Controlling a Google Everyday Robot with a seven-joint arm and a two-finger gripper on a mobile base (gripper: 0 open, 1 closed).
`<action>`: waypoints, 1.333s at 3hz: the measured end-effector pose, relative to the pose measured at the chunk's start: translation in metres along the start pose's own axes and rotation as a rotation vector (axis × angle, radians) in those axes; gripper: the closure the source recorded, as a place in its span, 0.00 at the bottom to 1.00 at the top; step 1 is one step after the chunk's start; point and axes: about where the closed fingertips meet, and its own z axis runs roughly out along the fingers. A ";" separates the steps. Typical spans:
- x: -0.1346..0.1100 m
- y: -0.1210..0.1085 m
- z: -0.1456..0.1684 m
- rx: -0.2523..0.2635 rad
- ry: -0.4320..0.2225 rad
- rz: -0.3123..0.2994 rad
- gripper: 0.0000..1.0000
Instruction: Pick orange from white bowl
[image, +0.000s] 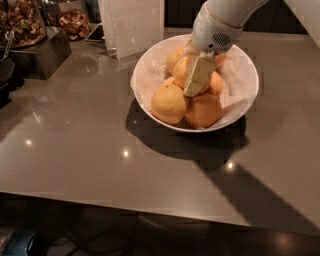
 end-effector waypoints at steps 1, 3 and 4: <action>0.015 0.002 0.007 -0.013 0.020 0.033 0.38; 0.033 0.007 0.010 -0.032 0.030 0.077 0.30; 0.035 0.006 0.012 -0.035 0.019 0.084 0.49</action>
Offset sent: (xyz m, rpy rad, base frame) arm -0.0128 -0.0472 -0.0300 -0.0391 0.0883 -0.1015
